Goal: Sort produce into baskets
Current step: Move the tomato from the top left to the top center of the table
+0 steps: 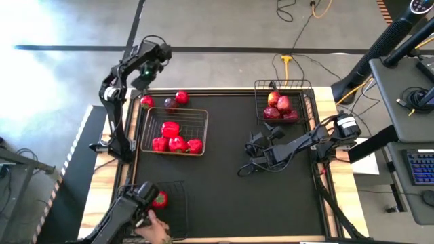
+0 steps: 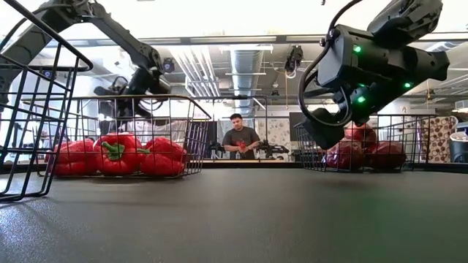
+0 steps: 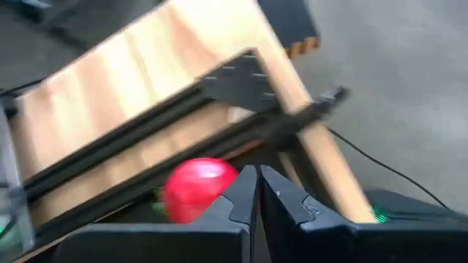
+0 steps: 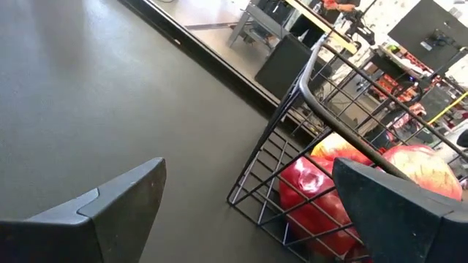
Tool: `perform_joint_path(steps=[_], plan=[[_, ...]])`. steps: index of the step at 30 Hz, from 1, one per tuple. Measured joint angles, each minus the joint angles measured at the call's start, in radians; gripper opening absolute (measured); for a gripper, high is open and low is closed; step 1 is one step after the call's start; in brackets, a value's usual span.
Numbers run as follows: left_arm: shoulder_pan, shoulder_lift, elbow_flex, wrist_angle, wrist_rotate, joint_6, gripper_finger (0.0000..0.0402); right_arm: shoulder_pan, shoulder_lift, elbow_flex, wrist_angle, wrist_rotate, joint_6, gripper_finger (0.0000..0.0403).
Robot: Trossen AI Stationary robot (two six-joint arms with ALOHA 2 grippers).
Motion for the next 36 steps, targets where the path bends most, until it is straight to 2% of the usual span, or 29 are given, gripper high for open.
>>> perform_joint_path(steps=[6,14,25,29,36], plan=[[-0.001,-0.001,-0.037,0.013,0.002,-0.051,0.0000,0.000,0.000,-0.002,0.001,0.000,0.000,0.0384],[0.023,0.000,-0.110,0.023,0.063,-0.104,0.0000,0.000,0.000,-0.002,0.002,-0.007,0.000,0.0384],[0.065,0.001,-0.191,0.099,0.190,-0.059,0.0000,0.000,0.000,-0.002,0.007,-0.016,-0.003,0.0384],[0.067,0.001,-0.197,0.096,0.194,-0.058,0.0000,0.000,0.000,-0.002,0.007,-0.016,-0.004,0.0384],[0.067,0.001,-0.197,0.090,0.332,-0.060,0.0000,0.000,0.000,-0.002,0.022,-0.017,-0.023,0.0384]])
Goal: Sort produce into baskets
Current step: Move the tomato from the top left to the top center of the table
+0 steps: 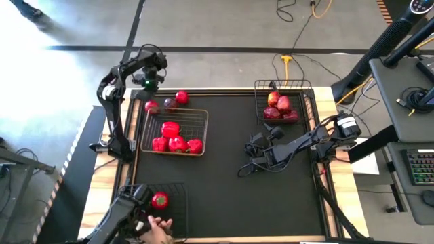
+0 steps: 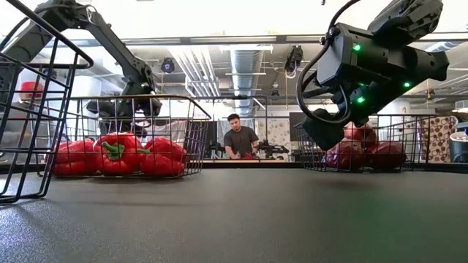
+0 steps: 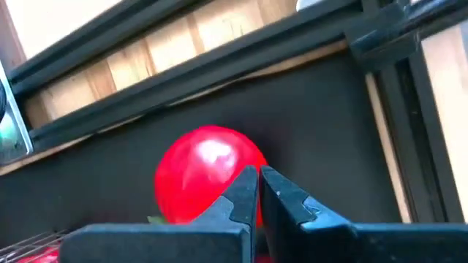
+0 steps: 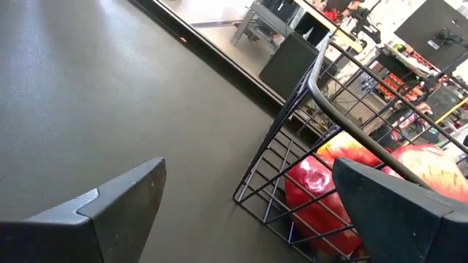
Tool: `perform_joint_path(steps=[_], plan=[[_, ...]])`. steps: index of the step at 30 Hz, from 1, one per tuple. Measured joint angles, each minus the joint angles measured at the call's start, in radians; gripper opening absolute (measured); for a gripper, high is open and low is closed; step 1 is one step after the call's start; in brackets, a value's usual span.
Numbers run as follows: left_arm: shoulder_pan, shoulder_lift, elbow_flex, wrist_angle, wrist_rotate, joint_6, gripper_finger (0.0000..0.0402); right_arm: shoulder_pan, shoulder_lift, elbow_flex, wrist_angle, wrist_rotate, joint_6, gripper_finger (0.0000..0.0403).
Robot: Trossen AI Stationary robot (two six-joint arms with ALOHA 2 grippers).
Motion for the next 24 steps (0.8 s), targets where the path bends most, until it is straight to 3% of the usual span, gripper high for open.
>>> perform_joint_path(steps=[6,17,24], plan=[[0.000,0.000,0.000,-0.030,-0.020,0.014,0.0000,0.000,0.000,0.000,0.000,-0.008,-0.002,0.0384],[-0.007,0.000,0.000,-0.157,-0.041,-0.185,0.0000,0.000,0.000,0.000,0.007,-0.007,-0.002,0.0384],[-0.007,0.008,-0.004,-0.136,-0.036,-0.201,0.0000,0.000,0.000,0.000,0.008,-0.007,-0.002,0.0384]])
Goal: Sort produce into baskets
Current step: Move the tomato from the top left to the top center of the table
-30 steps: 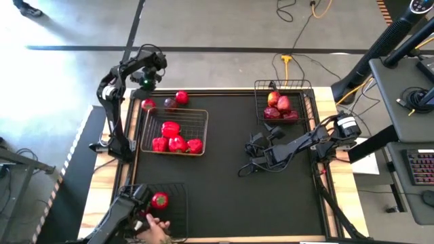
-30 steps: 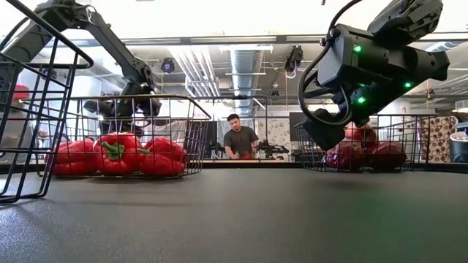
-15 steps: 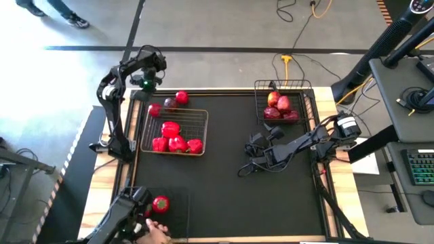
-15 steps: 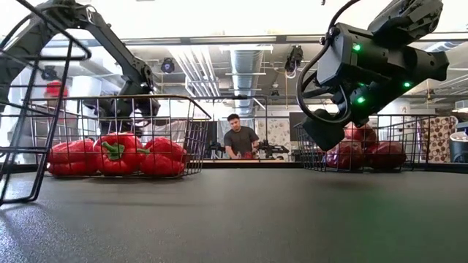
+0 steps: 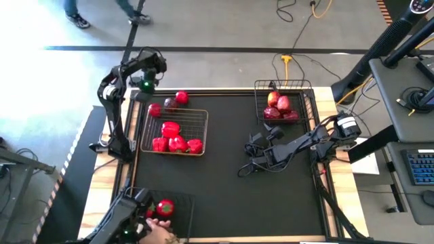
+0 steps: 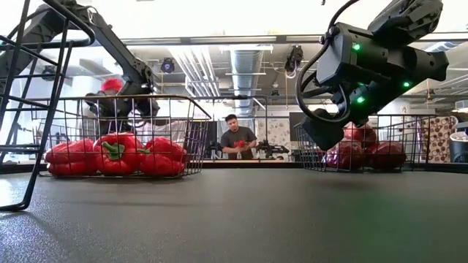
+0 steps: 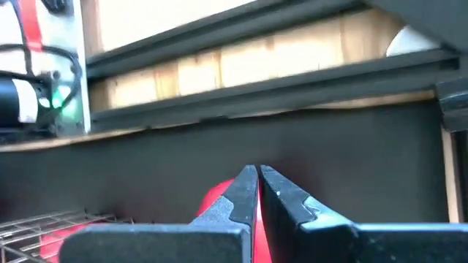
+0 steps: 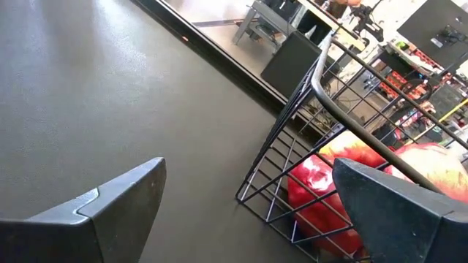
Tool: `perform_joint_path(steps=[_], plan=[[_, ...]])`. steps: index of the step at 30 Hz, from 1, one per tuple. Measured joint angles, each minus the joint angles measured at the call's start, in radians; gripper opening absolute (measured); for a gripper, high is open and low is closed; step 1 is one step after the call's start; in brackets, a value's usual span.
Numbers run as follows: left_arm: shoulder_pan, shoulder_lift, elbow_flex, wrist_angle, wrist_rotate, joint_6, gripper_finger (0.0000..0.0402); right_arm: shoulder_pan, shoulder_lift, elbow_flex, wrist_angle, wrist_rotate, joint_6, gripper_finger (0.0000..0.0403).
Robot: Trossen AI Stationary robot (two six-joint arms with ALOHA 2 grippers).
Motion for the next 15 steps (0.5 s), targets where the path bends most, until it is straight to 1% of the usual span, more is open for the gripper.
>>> perform_joint_path(steps=[4,9,12,15], plan=[[-0.004,0.001,-0.014,0.076,0.075,0.020,0.0000,0.000,0.000,0.000,0.007,0.000,-0.001,0.0384],[-0.008,0.001,-0.013,0.217,0.188,0.170,0.0000,-0.002,0.000,0.000,0.015,0.000,-0.003,0.0384],[-0.019,0.001,-0.013,0.214,0.256,0.192,0.0000,-0.006,0.000,0.000,0.016,0.000,-0.004,0.0384],[-0.028,0.000,-0.013,0.203,0.251,0.196,0.0000,-0.008,0.000,0.000,0.017,0.000,-0.004,0.0384]])
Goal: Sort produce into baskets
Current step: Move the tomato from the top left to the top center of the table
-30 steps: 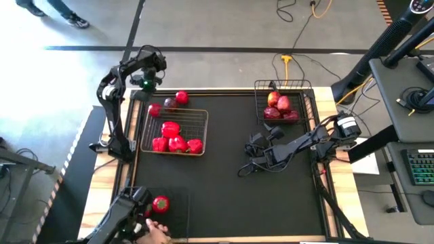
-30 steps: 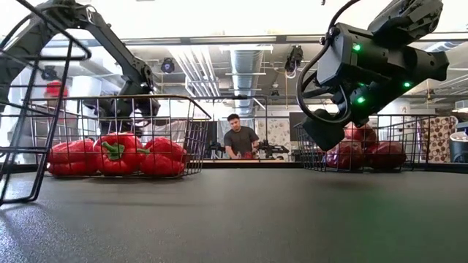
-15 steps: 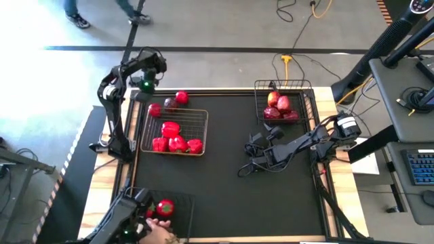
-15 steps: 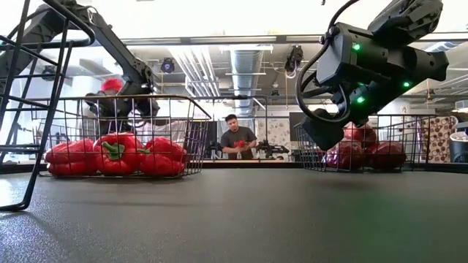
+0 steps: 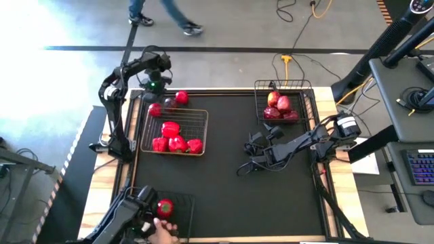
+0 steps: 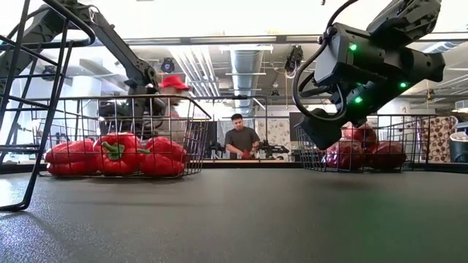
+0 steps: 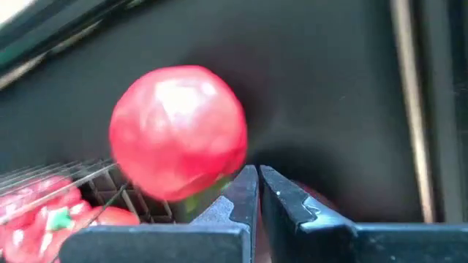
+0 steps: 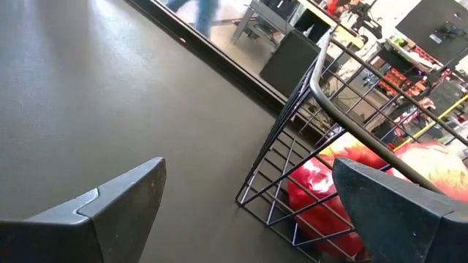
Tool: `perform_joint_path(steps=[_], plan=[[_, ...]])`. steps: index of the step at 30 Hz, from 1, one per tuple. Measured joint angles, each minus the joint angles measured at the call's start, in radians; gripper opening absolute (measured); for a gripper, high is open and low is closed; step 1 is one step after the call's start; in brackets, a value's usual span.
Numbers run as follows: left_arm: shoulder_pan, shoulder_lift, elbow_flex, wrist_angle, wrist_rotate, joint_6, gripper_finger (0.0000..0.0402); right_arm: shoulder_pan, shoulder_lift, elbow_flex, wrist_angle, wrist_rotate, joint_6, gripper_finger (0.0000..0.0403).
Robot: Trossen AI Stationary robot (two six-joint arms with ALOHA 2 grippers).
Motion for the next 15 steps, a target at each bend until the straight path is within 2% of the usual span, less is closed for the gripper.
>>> perform_joint_path(steps=[2,5,8,12,15], plan=[[0.000,-0.002,0.000,0.028,-0.057,0.078,0.0000,0.000,0.000,0.000,0.000,0.000,0.000,0.0384],[0.001,-0.006,0.000,0.077,-0.176,0.322,0.0000,0.000,0.000,0.000,0.000,0.000,0.000,0.0384],[-0.008,-0.017,0.000,0.066,-0.247,0.468,0.0000,0.000,0.000,0.000,0.000,0.000,0.000,0.0384],[-0.035,-0.056,0.000,0.059,-0.406,0.620,0.0000,0.000,0.000,0.000,0.003,0.000,0.000,0.0384],[-0.061,-0.089,0.001,0.062,-0.476,0.839,0.0000,0.000,0.000,0.000,0.005,0.000,0.000,0.0384]])
